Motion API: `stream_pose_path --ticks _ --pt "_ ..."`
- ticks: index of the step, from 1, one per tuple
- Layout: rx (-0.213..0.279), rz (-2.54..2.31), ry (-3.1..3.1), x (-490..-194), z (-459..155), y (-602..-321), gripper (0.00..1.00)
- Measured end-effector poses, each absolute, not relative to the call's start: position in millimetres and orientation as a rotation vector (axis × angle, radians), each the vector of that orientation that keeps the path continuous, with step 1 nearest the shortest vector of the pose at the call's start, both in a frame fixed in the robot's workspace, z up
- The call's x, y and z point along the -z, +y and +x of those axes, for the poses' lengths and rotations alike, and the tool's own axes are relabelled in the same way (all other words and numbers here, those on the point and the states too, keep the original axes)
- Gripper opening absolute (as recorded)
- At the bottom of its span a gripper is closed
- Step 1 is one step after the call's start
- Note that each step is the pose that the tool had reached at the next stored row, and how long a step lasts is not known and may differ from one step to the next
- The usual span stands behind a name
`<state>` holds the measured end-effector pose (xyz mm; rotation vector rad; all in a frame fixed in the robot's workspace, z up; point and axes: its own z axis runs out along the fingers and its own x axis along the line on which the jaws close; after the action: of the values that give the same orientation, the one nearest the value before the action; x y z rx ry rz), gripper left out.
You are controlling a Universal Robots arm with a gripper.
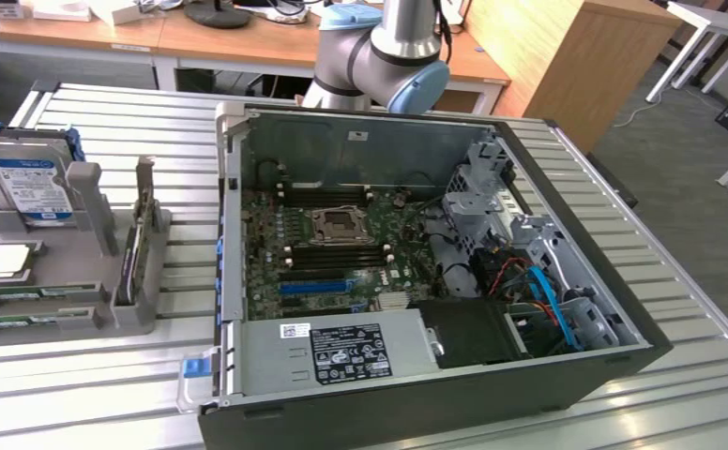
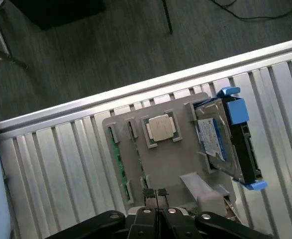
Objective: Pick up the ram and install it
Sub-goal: 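Pick up the ram and move it above insertion slot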
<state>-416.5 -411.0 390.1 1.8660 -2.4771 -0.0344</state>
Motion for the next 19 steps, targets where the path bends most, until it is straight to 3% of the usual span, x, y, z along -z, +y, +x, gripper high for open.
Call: stream_pose_path --ticks 19 --pt "0.027 2.118 -2.263 -389.9 -416.5 -411.0 0.11"
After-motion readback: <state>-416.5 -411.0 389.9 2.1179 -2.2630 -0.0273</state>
